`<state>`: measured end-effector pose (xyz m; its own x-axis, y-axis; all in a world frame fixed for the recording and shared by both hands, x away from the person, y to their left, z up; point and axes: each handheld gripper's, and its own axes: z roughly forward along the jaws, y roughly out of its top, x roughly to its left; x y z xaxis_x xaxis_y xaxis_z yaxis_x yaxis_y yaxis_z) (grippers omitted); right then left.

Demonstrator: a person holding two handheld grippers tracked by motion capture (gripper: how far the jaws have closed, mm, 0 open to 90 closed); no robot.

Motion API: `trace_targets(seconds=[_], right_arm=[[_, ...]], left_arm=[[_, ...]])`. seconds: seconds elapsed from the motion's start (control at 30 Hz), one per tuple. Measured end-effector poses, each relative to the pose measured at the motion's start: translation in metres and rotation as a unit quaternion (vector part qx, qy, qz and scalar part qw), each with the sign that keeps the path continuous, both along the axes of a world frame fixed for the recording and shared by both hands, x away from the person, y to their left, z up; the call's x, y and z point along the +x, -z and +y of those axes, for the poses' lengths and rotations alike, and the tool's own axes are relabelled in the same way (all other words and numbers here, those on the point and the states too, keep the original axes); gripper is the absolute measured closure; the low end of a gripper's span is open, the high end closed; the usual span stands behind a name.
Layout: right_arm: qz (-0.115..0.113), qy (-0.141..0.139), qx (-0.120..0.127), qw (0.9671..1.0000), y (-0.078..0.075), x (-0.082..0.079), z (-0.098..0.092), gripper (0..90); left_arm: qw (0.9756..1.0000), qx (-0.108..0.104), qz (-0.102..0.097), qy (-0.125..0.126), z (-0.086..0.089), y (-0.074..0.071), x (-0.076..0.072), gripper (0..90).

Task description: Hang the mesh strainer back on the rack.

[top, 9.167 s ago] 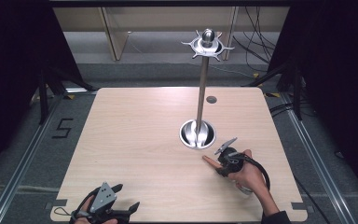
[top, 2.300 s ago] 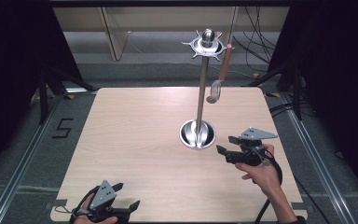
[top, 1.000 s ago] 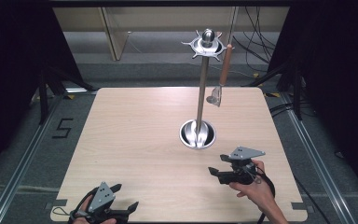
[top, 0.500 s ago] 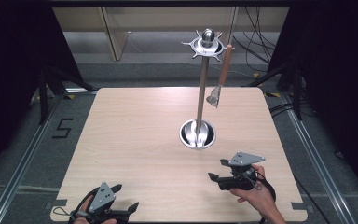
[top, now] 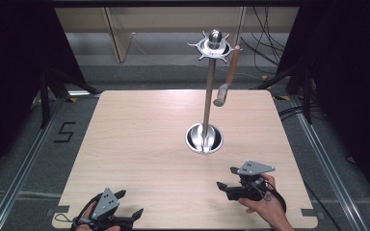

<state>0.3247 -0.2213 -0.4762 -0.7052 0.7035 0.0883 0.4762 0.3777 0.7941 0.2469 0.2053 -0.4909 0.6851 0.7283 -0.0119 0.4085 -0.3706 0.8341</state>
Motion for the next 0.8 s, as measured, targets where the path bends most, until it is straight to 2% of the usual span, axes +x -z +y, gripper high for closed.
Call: trace_targets(seconds=[0.03,0.07,0.1,0.13,0.17,0.2,0.23,0.27,0.3,0.33,0.37,0.43,0.47,0.5,0.53,0.57,0.6,0.63,0.67,0.7,0.73,0.77,0.8], right_arm=[[0.005,-0.012,-0.003,0.9999,0.0,0.001,-0.001,24.7],[0.004,-0.01,-0.003,0.9999,0.001,0.001,-0.001,24.6],[-0.001,0.0,-0.001,1.0,0.001,-0.001,-0.001,24.5],[0.001,0.002,-0.002,1.0,0.001,-0.002,-0.001,24.4],[0.002,-0.006,-0.002,1.0,0.001,-0.002,-0.001,24.3],[0.001,0.004,0.0,1.0,0.001,-0.004,-0.001,24.2],[0.003,0.0,-0.001,1.0,0.001,-0.004,-0.001,24.2],[-0.005,0.001,0.0,1.0,0.001,-0.004,-0.001,24.1],[-0.001,-0.004,0.004,1.0,0.001,-0.004,-0.001,24.1],[0.007,-0.006,0.004,1.0,0.001,-0.006,0.0,24.1],[-0.004,0.002,0.002,1.0,0.001,-0.007,0.0,24.1],[0.0,-0.002,0.006,1.0,0.001,-0.008,0.0,24.0],[-0.005,0.001,0.001,1.0,0.001,-0.009,0.0,24.1],[-0.004,-0.002,-0.001,1.0,0.001,-0.009,0.0,24.1],[-0.007,-0.006,-0.003,0.9999,0.001,-0.01,0.001,24.2],[0.003,-0.006,-0.003,1.0,0.001,-0.011,0.001,24.2],[0.0,0.0,-0.005,1.0,0.001,-0.012,0.001,24.2],[-0.002,0.0,-0.007,1.0,0.001,-0.012,0.0,24.2],[-0.004,-0.002,-0.008,1.0,0.001,-0.012,0.0,24.2],[-0.001,0.002,-0.007,1.0,0.001,-0.014,0.0,24.2],[-0.007,0.004,-0.006,0.9999,0.001,-0.014,0.0,24.2],[-0.004,0.005,-0.006,1.0,0.001,-0.015,0.0,24.2],[-0.003,0.004,-0.009,0.9999,0.002,-0.015,0.0,24.2]], left_arm=[[1.0,0.007,0.0,0.001,0.001,0.0,0.0,14.8],[0.9999,-0.012,0.001,-0.003,-0.001,0.001,0.0,14.8],[0.9999,-0.013,0.004,-0.004,-0.002,0.001,0.0,14.8],[1.0,-0.007,0.003,-0.002,-0.001,0.001,0.0,14.8],[0.9999,0.011,-0.005,0.008,0.001,0.0,0.002,14.8],[0.9996,0.021,-0.012,0.013,0.002,-0.001,0.003,14.8],[0.9999,-0.013,0.003,-0.003,-0.002,0.001,-0.001,14.8],[0.9999,-0.014,0.005,-0.004,-0.002,0.001,-0.001,14.8],[1.0,-0.008,0.003,-0.002,-0.001,0.001,0.0,14.8],[0.9998,0.014,-0.007,0.01,0.001,0.0,0.002,14.8],[0.9996,0.021,-0.012,0.014,0.002,0.0,0.003,14.8],[0.9998,0.016,-0.008,0.011,0.002,0.0,0.002,14.8],[0.9999,-0.013,0.003,-0.003,-0.002,0.001,-0.001,14.8],[0.9999,-0.013,0.005,-0.004,-0.002,0.001,-0.001,14.8],[1.0,0.003,-0.001,0.003,0.0,0.001,0.001,14.8],[1.0,0.002,-0.001,0.003,0.0,0.001,0.001,14.8],[1.0,0.003,-0.002,0.004,0.0,0.001,0.001,14.8],[0.9997,0.018,-0.009,0.012,0.002,0.0,0.002,14.8],[0.9999,-0.011,0.003,-0.001,-0.002,0.001,-0.001,14.8],[0.9999,-0.013,0.004,-0.002,-0.002,0.001,-0.001,14.8],[0.9999,-0.013,0.004,-0.003,-0.002,0.001,-0.001,14.8],[0.9997,0.02,-0.009,0.013,0.002,0.0,0.002,14.8],[0.9996,0.021,-0.012,0.014,0.002,0.0,0.003,14.8]])
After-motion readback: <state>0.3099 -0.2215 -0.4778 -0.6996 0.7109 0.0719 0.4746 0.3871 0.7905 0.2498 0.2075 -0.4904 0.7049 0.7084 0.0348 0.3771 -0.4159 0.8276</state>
